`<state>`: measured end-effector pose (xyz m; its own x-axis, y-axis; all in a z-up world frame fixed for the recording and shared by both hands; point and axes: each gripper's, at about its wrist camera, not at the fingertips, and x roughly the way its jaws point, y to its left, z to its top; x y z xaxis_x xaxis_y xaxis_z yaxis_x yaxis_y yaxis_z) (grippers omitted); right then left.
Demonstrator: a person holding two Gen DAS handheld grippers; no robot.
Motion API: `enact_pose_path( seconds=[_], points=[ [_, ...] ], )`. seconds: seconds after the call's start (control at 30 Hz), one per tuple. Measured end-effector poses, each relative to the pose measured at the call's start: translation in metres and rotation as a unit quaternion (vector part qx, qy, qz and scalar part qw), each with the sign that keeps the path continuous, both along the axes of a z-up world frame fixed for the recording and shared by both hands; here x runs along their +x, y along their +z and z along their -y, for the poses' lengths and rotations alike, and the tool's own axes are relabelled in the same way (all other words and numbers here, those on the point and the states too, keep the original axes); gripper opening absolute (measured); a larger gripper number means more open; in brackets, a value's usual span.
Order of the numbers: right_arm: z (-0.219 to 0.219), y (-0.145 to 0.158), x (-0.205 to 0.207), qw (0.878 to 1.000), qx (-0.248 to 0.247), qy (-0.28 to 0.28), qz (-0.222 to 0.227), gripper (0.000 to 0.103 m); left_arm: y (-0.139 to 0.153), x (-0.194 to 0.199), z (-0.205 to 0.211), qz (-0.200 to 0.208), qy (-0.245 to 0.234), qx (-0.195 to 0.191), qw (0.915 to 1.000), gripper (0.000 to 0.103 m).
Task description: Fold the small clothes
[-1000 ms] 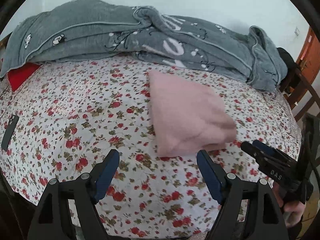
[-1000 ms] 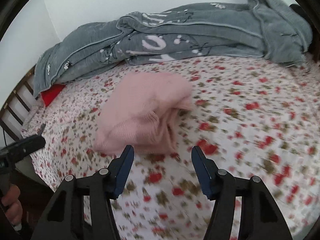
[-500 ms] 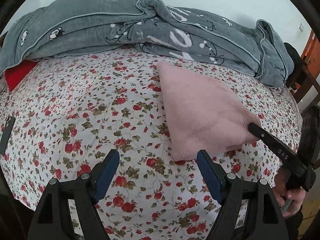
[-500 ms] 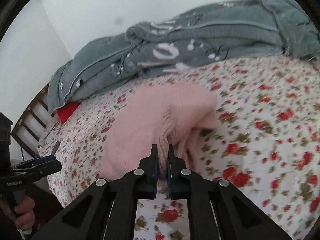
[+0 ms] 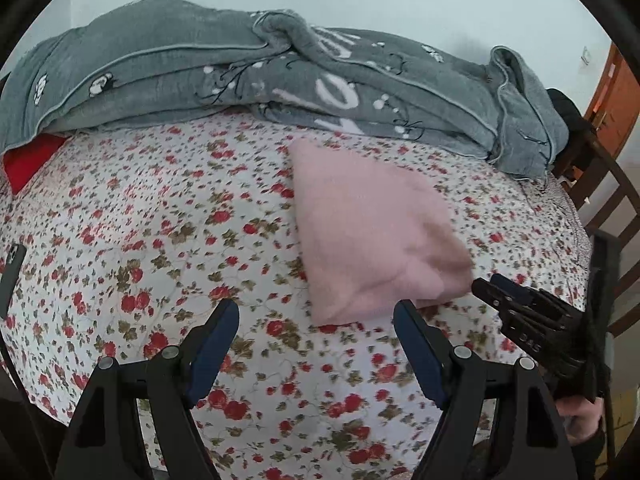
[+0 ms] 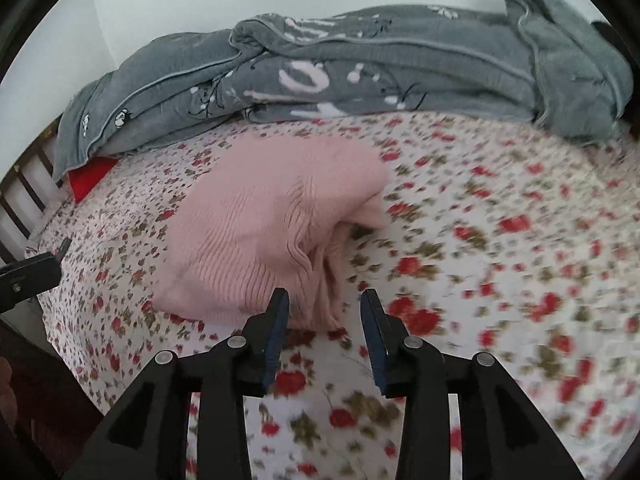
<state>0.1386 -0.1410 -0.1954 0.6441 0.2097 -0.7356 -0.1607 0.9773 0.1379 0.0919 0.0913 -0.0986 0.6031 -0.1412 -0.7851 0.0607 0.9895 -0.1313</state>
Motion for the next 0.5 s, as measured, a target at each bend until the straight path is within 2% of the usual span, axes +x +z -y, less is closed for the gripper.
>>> enact_pose_path(
  seconds=[0.07, 0.37, 0.5],
  points=[
    [0.005, 0.015, -0.009, 1.000, -0.004, -0.005, 0.000, 0.046, 0.008, -0.004, 0.006, 0.004, -0.003, 0.001, 1.0000, 0.079],
    [0.014, 0.086, -0.057, 0.999, -0.005, -0.036, 0.032, 0.065, 0.041, -0.018, 0.026, 0.016, -0.018, 0.006, 0.9997, 0.079],
    [0.006, 0.105, -0.075, 0.997, -0.034, -0.041, 0.054, 0.075, 0.057, -0.030, 0.034, 0.033, -0.024, 0.011, 0.9991, 0.079]
  ],
)
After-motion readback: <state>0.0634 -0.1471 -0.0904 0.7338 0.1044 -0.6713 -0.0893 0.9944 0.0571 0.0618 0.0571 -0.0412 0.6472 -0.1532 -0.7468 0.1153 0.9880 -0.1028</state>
